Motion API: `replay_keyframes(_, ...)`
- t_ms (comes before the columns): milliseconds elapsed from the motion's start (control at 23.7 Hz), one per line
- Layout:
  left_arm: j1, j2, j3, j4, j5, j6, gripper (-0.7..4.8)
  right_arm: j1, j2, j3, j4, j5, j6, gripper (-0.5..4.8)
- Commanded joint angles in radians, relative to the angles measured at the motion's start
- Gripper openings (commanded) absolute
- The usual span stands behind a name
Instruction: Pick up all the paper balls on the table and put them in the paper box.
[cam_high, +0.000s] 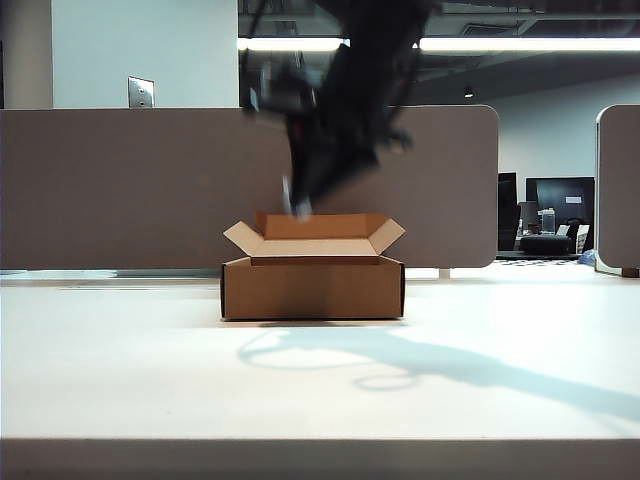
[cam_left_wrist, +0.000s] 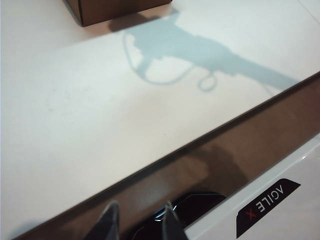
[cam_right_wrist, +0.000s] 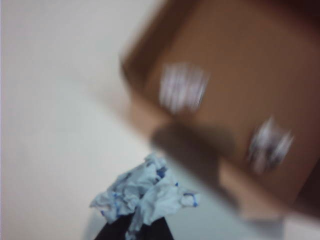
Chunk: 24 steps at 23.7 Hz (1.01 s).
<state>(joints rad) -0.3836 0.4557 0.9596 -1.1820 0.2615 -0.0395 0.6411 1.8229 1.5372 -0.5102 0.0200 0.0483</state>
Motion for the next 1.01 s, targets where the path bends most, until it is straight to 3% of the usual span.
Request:
replay_keyframes(42,0.002,0.0,0.002,0.031,0.001,-0.002,1.07,-0.052,0.008,0.098,0.158,0.011,0.004,0.49)
replay_keyframes(211,0.002,0.0,0.002,0.032,-0.008,-0.001,1.07,-0.136,0.107,0.24,0.214,0.03,0.003,0.5)
replay_keyframes(421,0.002,0.0,0.002,0.04,-0.016,0.001,1.07,-0.174,0.218,0.326,0.202,-0.002,0.0,0.57)
replay_keyframes(506,0.002,0.0,0.002,0.053,-0.017,0.001,1.07,-0.176,0.259,0.337,0.198,-0.039,-0.002,1.33)
replay_keyframes(759,0.002,0.0,0.002,0.148,-0.013,0.001,1.07,-0.174,0.279,0.336,0.218,-0.064,-0.027,2.25)
replay_keyframes(1012,0.002,0.0,0.002,0.189,-0.014,0.002,1.07,-0.175,0.219,0.337,0.198,-0.064,-0.026,2.43)
